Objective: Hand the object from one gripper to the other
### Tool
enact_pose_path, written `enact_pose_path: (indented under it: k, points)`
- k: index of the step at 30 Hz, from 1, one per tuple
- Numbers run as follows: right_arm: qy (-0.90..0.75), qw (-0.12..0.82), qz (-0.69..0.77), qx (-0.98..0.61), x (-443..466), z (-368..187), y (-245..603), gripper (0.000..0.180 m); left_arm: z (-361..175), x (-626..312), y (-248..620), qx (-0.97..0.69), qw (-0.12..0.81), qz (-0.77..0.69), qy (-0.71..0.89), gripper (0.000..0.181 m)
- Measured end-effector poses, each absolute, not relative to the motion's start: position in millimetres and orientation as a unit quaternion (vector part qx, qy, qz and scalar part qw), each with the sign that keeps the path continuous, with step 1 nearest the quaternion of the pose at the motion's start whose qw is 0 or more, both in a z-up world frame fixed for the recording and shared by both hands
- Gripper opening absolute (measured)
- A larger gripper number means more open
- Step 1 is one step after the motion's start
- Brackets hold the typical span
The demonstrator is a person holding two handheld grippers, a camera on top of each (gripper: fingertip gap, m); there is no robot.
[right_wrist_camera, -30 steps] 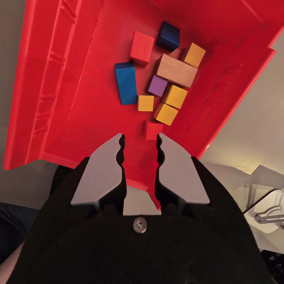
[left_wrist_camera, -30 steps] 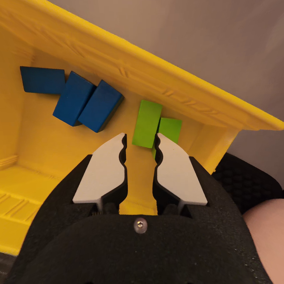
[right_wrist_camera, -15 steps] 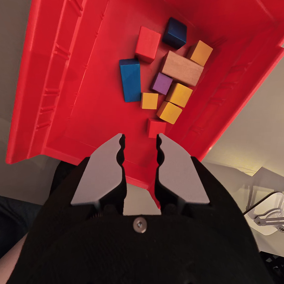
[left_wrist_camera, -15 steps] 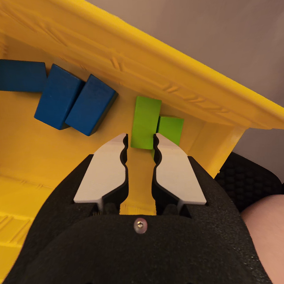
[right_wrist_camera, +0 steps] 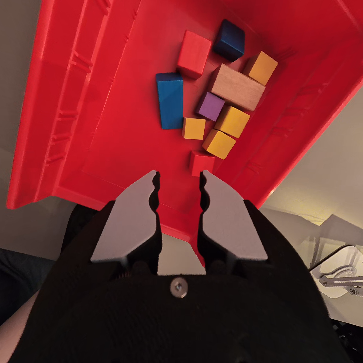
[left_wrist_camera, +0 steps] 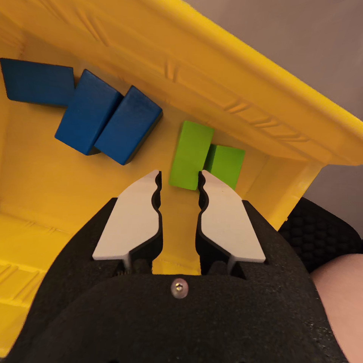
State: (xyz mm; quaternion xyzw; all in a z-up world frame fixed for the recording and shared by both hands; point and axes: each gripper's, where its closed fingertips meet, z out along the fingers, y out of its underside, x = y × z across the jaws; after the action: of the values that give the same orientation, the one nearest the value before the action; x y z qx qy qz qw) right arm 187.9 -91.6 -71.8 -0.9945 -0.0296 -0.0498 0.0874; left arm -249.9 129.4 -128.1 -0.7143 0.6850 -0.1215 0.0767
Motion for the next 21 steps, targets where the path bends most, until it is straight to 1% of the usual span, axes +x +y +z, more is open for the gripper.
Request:
enact_pose_path:
  k: [4,21]
  points:
    - [-0.032,0.085,-0.050,-0.995,187,-73,-91,0.040,-124,-241,124,-0.696,0.090,-0.137,0.699,0.035]
    - [-0.032,0.082,-0.044,-0.995,185,-73,-91,0.038,-141,-238,127,-0.696,0.062,-0.120,0.705,0.037]
